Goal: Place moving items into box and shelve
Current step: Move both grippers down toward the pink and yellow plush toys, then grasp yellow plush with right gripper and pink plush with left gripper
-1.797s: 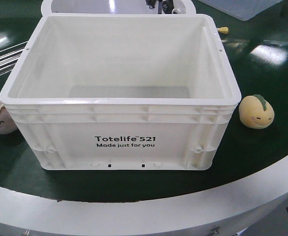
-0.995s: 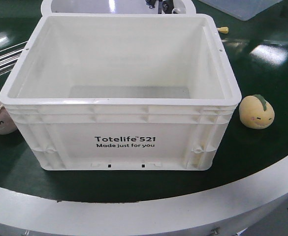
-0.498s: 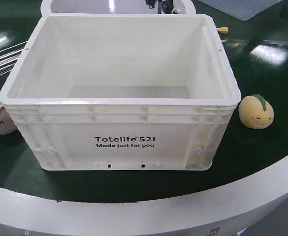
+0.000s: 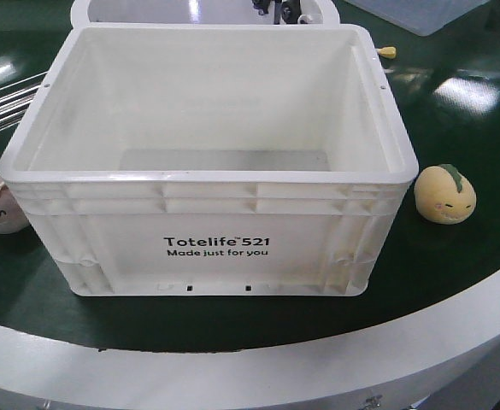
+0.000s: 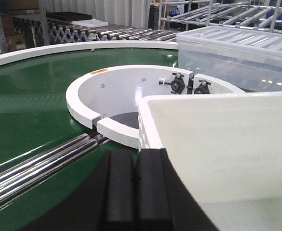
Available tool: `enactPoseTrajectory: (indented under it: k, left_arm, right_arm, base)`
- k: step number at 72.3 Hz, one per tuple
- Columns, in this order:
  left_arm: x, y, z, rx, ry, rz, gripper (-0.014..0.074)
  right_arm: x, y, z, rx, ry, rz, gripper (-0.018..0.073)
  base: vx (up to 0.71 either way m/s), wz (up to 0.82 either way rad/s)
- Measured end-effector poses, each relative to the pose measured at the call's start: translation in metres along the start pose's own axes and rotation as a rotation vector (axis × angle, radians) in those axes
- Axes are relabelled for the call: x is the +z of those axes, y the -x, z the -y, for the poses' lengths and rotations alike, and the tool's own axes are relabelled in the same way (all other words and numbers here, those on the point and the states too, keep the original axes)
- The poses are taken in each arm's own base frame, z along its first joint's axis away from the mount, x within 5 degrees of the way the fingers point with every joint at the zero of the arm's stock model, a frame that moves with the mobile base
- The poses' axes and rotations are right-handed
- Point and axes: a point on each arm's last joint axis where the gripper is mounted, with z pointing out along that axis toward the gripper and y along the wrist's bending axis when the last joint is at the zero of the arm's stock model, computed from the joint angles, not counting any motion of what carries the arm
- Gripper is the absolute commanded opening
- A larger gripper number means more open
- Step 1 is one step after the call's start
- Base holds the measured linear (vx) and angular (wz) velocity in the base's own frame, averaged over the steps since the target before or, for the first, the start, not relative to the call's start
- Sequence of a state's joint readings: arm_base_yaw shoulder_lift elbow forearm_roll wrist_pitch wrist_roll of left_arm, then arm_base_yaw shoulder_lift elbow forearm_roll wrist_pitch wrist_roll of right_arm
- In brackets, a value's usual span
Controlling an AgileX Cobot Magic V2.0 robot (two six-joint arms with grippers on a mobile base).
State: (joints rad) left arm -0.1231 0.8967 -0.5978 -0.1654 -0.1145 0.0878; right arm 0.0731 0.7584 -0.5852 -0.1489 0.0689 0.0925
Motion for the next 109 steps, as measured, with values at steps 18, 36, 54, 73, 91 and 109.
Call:
enactPoseTrajectory:
  k: [18, 36, 54, 73, 91, 109]
  left_arm:
    - [0.002, 0.001, 0.000, 0.000, 0.001, 0.006, 0.0055]
    - [0.002, -0.002, 0.000, 0.007, -0.002, -0.018, 0.0321]
    - [0.002, -0.004, 0.000, 0.007, -0.004, -0.044, 0.0604]
    - [0.002, -0.004, -0.003, 0.005, 0.016, -0.048, 0.0577]
    - [-0.008, -0.006, -0.023, 0.006, 0.114, -0.115, 0.0568]
    - [-0.012, -0.009, -0.025, 0.029, 0.122, -0.152, 0.0568]
  right_arm:
    - [0.000, 0.002, 0.000, -0.001, 0.002, 0.019, 0.0025]
    - [0.000, 0.002, 0.000, -0.002, 0.002, 0.020, 0.0330]
    - [0.000, 0.002, 0.000, -0.002, 0.001, 0.018, 0.0726]
    - [0.000, 0.001, 0.000, -0.002, 0.001, 0.009, 0.0690]
    - [-0.001, -0.006, 0.016, 0.042, -0.097, -0.059, 0.0637]
    - [0.002, -0.016, 0.033, 0.167, -0.208, -0.152, 0.0594]
  base:
    - [0.00, 0.00]
    - [0.00, 0.00]
    - [0.00, 0.00]
    - [0.00, 0.00]
    - [0.00, 0.00]
    - [0.00, 0.00]
